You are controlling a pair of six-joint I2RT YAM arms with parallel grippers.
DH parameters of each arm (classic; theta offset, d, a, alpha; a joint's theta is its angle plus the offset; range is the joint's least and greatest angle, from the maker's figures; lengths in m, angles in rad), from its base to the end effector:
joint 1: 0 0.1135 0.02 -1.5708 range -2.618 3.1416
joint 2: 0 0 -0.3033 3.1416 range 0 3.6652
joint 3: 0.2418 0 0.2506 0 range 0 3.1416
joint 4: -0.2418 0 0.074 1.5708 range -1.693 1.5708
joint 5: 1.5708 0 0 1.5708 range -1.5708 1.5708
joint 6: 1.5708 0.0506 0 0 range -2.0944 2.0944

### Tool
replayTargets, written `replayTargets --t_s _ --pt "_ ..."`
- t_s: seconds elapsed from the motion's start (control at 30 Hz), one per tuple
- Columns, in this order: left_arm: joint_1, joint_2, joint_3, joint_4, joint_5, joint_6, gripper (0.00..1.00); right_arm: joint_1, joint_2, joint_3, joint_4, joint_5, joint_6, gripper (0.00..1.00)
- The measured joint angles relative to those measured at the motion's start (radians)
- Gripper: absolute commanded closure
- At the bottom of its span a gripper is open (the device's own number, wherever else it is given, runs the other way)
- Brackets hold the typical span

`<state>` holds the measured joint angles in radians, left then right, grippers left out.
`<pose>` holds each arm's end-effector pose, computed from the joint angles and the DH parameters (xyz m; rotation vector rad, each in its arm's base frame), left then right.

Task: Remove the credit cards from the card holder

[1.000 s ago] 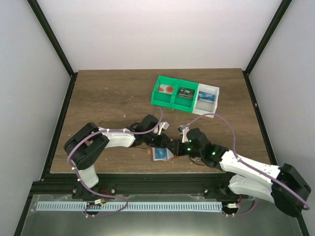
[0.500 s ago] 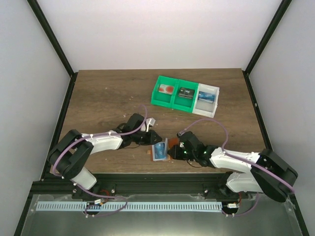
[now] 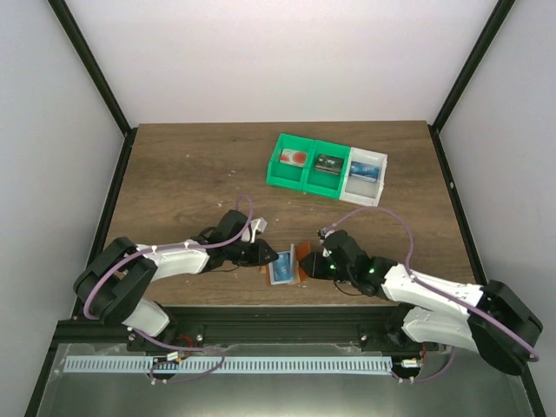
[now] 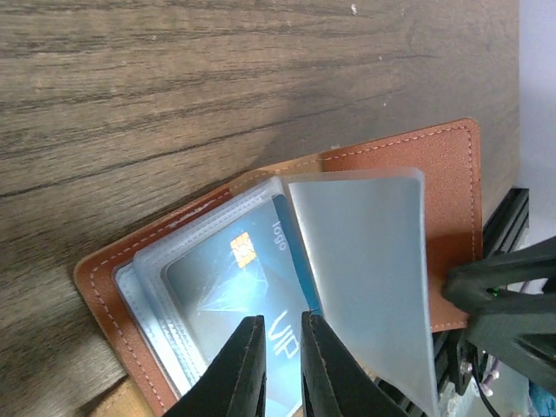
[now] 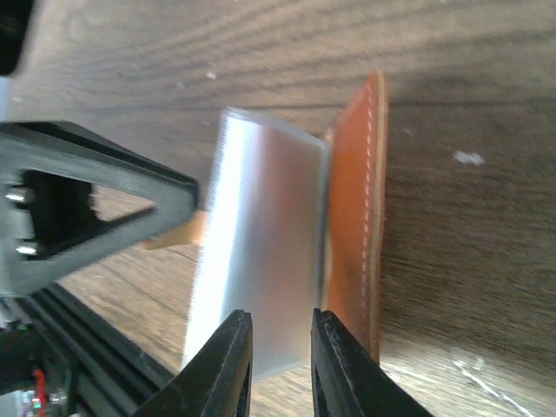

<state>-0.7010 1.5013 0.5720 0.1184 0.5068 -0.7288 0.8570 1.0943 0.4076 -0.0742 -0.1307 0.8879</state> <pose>0.1936 -0.1955 0.1713 0.2354 2.6329 -1.2025 0.1240 0.1532 0.1895 -0.0322 2.5553 0.9461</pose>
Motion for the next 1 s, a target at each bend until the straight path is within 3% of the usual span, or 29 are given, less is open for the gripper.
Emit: replayTargets --t_s 0.43,1.0 --pt "-0.013 0.048 0.001 0.164 0.131 -0.080 0.87 0.003 -0.016 0.094 0.061 -0.106 0.015 0.80" --pt "-0.078 0.283 0.212 0.190 0.146 -0.075 0.90 0.018 -0.021 0.022 0.126 -0.128 0.023 0.81"
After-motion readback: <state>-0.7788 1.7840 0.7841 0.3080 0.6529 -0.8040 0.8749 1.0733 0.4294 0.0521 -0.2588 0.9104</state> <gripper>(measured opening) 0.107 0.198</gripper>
